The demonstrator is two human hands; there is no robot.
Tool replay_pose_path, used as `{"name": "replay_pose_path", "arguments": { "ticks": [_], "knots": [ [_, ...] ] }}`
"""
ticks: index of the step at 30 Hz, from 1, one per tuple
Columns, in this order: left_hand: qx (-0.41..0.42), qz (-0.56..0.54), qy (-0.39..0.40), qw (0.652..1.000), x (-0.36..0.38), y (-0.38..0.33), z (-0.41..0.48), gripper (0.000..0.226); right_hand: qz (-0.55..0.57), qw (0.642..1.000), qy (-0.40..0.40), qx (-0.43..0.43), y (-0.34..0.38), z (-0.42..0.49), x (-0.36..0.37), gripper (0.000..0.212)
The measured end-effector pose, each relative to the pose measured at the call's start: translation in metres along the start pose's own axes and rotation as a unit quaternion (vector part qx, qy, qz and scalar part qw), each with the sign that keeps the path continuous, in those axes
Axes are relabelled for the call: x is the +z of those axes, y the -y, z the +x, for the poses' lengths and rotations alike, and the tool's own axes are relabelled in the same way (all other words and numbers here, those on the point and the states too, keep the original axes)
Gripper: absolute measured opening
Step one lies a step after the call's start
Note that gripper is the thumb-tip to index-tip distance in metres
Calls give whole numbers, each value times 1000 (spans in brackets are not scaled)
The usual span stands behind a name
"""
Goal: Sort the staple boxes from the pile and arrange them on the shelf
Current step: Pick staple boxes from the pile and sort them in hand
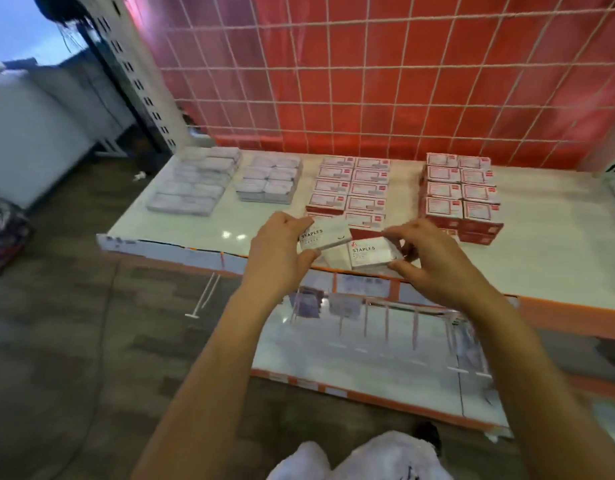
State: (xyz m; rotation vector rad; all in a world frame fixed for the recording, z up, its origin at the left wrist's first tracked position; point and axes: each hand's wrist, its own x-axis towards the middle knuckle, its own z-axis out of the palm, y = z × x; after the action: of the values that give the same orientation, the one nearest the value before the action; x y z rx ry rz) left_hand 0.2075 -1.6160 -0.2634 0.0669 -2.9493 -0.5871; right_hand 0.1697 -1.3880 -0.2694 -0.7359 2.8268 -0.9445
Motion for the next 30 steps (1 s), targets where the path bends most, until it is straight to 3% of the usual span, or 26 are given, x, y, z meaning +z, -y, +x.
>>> {"name": "replay_pose_path", "arguments": {
  "ticks": [9, 20, 30],
  "knots": [
    [-47, -55, -9, 997, -12, 65, 8, 52, -2, 1000, 8, 4, 38, 43, 37, 47],
    [-104, -10, -9, 994, -40, 131, 52, 51, -3, 999, 30, -43, 65, 127, 69, 46],
    [-98, -15, 2, 995, -64, 207, 94, 50, -6, 999, 19, -29, 105, 185, 91, 47]
  ]
}}
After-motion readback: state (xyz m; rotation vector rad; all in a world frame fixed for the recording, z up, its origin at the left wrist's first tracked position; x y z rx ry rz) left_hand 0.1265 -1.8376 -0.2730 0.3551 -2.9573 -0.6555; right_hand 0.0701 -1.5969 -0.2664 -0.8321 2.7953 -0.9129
